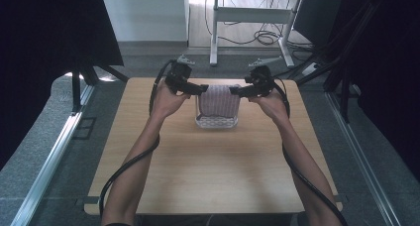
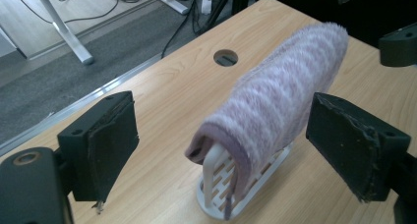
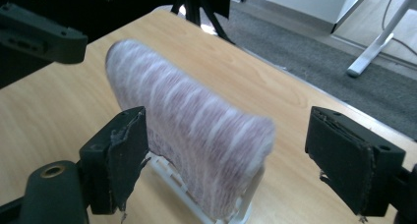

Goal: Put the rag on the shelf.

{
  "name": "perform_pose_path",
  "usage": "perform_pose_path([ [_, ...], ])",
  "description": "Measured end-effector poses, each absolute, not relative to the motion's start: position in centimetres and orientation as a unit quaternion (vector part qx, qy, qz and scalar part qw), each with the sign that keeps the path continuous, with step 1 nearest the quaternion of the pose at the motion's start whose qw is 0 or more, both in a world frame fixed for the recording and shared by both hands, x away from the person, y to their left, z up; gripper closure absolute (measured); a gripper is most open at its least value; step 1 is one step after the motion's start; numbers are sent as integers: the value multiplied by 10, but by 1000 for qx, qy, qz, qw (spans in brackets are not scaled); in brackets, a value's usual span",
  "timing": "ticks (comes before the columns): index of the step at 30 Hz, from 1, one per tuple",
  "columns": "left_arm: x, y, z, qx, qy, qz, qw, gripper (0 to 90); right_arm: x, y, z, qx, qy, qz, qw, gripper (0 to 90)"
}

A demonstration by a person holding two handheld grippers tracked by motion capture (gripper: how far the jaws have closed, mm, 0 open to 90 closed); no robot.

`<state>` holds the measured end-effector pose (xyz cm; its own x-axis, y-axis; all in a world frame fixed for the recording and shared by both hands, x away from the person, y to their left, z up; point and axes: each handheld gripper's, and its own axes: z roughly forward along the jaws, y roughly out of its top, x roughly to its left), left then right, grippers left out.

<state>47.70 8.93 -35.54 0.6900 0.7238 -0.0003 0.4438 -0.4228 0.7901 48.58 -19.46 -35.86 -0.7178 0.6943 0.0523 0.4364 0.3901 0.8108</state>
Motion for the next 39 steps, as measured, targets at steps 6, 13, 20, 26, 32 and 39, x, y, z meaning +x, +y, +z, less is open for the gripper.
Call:
perform_pose_path([
  [6,462,91,-361,828,347,179,403,114,473,-196,-367,343,826,421,150,142],
  [13,441,92,-368,832,332,186,403,114,456,-195,-374,328,835,416,148,134],
  [20,419,100,-379,831,327,188,408,114,437,-201,-381,317,835,424,148,134],
  [26,398,107,-390,834,320,198,404,115,418,-206,-392,313,838,422,146,132],
  [32,376,113,-406,834,319,197,404,115,398,-213,-405,309,841,418,152,120],
  [39,352,118,-434,837,319,194,400,117,378,-216,-428,294,852,408,142,96],
])
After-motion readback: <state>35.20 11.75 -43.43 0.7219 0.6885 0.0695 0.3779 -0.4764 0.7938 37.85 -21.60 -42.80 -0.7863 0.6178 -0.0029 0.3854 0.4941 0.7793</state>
